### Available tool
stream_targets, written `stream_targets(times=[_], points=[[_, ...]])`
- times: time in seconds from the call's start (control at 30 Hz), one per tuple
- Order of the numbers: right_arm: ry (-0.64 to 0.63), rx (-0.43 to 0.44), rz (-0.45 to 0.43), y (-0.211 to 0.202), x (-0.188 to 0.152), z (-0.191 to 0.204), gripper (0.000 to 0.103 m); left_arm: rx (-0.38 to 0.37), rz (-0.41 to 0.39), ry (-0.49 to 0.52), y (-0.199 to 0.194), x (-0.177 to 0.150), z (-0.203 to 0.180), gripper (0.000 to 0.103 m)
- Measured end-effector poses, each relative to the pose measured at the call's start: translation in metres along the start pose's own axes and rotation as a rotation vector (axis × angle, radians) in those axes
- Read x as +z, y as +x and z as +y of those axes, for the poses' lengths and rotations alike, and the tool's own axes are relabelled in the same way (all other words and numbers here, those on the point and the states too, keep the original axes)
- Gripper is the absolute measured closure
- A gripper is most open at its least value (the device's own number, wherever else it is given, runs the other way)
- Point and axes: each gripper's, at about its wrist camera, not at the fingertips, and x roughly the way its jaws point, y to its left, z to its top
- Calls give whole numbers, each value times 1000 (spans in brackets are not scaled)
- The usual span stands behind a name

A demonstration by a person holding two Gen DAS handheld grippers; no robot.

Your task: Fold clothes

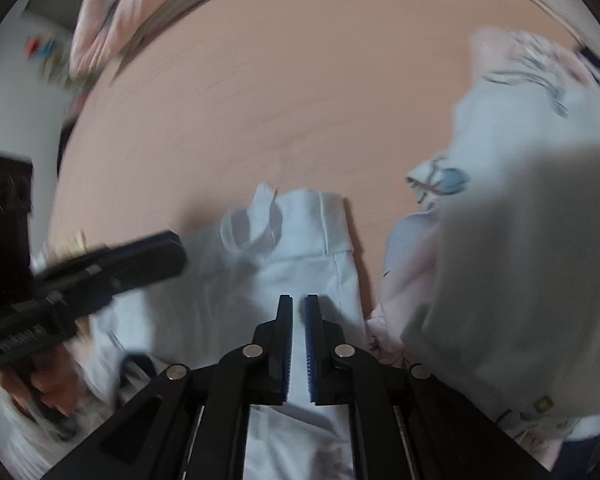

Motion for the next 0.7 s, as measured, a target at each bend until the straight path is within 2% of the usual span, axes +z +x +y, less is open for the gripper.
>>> stream_targets(times=[0.03,0.07,0.17,0.23,0.43,0.5,0.57,0.63,0.7], points=[[50,27,-14,-3,1,-3,64,-8,2,-15,2,3,0,59],[100,54,-29,-5,2,-6,52,-19,6,-32,4,5,0,59],[220,113,-71,-9,5,-12,52,-37,22,-128,14,11,10,59],[276,110,-96,-8,9,-15,52,-44,44,-187,21,13,16,59],[342,111,-107,-1,13,-16,52,-133,93,-325,31,7,35,61],[374,137,-109,5,12,-22,52,-154,94,-363,33,6,40,61],[416,172,-110,9,11,-27,52,-171,92,-395,34,4,45,66],[421,163,-117,10,11,-26,52,-182,91,-423,36,3,49,81],[420,157,-118,13,12,-24,52,-165,99,-428,39,1,48,88]])
